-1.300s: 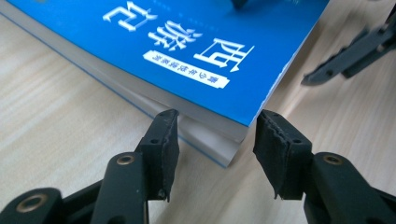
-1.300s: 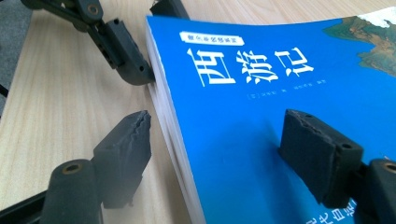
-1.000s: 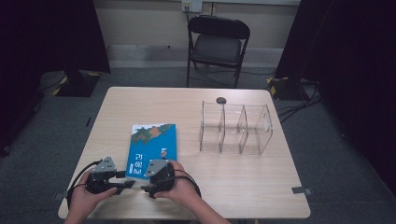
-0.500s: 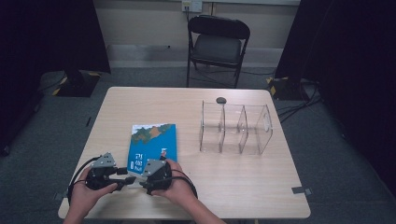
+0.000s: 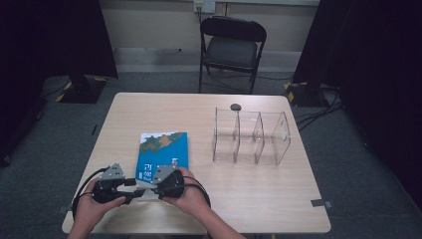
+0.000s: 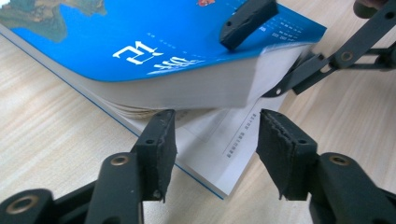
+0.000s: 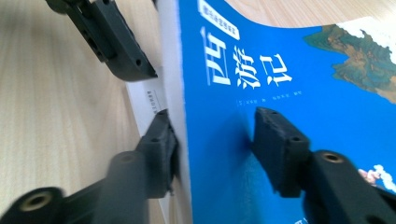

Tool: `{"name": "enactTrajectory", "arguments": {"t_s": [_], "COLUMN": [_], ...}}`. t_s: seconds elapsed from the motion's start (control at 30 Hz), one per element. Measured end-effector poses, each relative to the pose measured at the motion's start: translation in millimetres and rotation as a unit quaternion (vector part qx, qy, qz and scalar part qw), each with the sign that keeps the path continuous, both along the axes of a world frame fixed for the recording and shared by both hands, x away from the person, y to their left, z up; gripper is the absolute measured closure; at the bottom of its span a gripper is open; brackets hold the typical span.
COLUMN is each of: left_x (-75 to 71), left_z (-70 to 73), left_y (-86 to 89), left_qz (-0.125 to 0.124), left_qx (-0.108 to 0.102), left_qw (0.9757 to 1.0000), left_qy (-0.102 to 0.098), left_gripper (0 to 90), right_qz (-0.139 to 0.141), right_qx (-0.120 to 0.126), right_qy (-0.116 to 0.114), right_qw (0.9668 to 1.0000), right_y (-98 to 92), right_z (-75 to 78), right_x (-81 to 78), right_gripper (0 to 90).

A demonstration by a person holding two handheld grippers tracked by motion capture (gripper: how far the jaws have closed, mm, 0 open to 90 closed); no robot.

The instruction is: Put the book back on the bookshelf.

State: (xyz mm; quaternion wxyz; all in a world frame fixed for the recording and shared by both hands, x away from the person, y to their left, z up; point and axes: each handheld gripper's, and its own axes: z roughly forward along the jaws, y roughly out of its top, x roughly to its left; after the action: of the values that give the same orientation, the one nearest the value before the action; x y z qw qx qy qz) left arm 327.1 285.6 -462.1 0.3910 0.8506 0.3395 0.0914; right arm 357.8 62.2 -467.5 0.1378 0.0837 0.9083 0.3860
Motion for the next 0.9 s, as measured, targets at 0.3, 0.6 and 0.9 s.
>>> {"name": "enactTrajectory", "arguments": {"t_s": [0.3, 0.6, 0.9], "left_x": [-7.7, -5.6, -8.5], "left_z": [-10.7, -14.2, -13.8], "left_y": [4.3, 3.4, 5.6], "left_qz": [0.004, -0.005, -0.006], "left_qx": [0.017, 0.018, 0.021], "left_qw": [0.9997, 0.9997, 0.9997], "left_qy": [0.016, 0.015, 0.014], "left_gripper": [25.8, 21.8, 16.9], "right_qz": [0.017, 0.012, 0.012], "right_qx": [-0.001, -0.007, -0.018], "right_qy": [-0.005, 0.006, 0.027], "right_qw": [0.9998, 0.9999, 0.9994], "right_y": [-1.8, -1.4, -0.9], "right_z": [7.2, 12.6, 19.9], "right_x": [1.6, 2.7, 7.3], "right_gripper": [65.1, 66.9, 67.3]}}
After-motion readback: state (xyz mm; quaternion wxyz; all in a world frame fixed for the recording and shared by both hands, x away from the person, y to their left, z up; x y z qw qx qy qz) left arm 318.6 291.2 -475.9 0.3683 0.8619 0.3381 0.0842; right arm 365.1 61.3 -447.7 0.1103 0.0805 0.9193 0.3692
